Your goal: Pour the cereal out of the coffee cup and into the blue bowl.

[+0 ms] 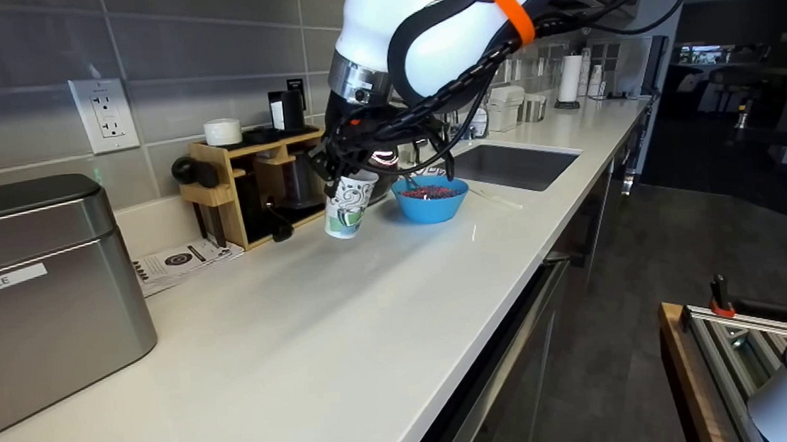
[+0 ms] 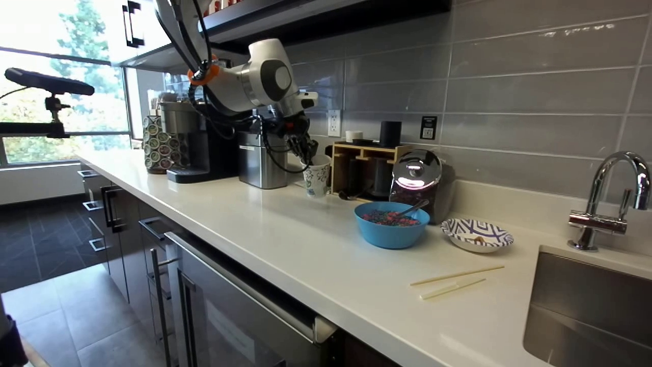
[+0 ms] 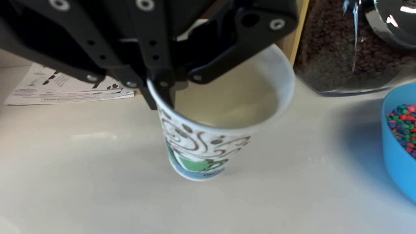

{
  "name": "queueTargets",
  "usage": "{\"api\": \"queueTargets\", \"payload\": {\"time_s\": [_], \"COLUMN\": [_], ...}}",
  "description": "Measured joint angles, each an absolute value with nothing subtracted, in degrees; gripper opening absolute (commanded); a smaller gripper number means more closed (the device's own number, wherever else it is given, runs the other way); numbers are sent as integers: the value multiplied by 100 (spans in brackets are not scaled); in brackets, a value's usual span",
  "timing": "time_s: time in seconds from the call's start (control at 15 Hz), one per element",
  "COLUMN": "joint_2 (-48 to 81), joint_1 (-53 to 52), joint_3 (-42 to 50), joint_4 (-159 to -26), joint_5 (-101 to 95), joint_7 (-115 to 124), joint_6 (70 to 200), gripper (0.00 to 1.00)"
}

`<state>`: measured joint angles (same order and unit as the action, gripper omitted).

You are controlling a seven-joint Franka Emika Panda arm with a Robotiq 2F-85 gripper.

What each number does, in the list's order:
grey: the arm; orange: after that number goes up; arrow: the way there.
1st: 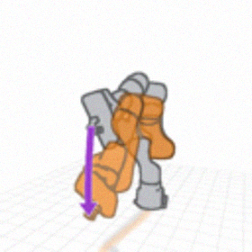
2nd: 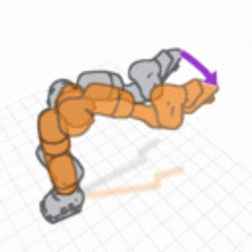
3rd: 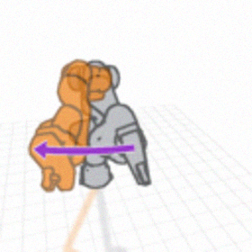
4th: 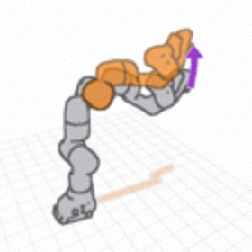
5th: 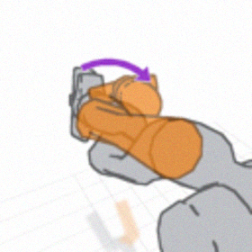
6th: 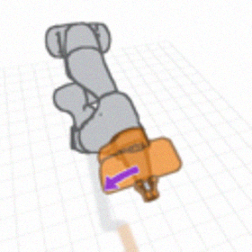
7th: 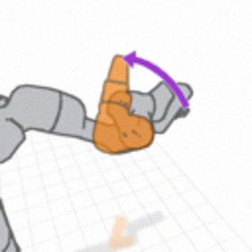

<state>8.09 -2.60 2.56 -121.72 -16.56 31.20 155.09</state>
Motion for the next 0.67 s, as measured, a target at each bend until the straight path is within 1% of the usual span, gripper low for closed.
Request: {"api": "queueTargets", "payload": {"time_s": [0.4, 0.67], "joint_2": [1236, 1475], "joint_1": [-381, -396], "joint_3": [270, 288], "joint_4": [-11516, -11284], "joint_5": [-1660, -1661], "joint_7": [2824, 2651], "joint_6": [14786, 14594], "gripper": [0, 0]}}
